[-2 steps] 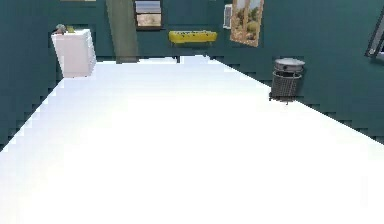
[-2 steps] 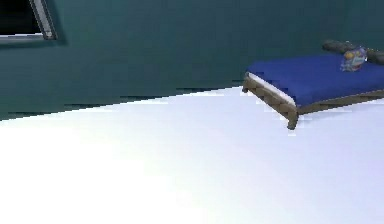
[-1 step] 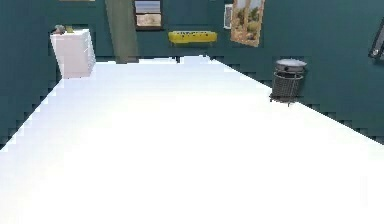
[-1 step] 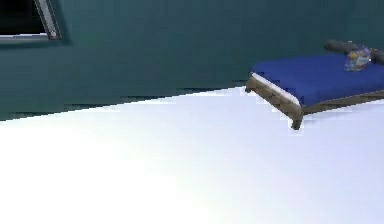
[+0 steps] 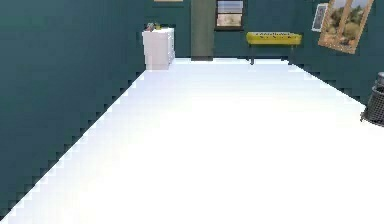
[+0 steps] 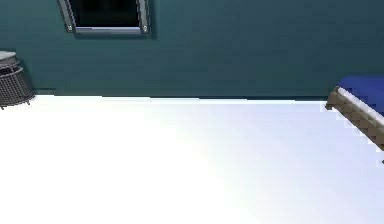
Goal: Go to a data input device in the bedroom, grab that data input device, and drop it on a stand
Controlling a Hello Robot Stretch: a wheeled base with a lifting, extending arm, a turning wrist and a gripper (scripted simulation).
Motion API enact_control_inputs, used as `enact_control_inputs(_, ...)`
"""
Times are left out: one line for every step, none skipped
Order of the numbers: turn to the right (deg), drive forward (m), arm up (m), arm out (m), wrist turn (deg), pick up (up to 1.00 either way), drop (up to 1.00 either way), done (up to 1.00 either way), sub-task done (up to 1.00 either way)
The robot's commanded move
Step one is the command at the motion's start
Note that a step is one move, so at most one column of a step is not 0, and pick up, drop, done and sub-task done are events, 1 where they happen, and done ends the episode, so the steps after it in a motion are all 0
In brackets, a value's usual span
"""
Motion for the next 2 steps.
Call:
enact_control_inputs(0.0, 1.00, 0.00, 0.00, 0.0, 0.00, 0.00, 0.00, 0.00)
enact_control_inputs(0.0, 1.00, 0.00, 0.00, 0.0, 0.00, 0.00, 0.00, 0.00)
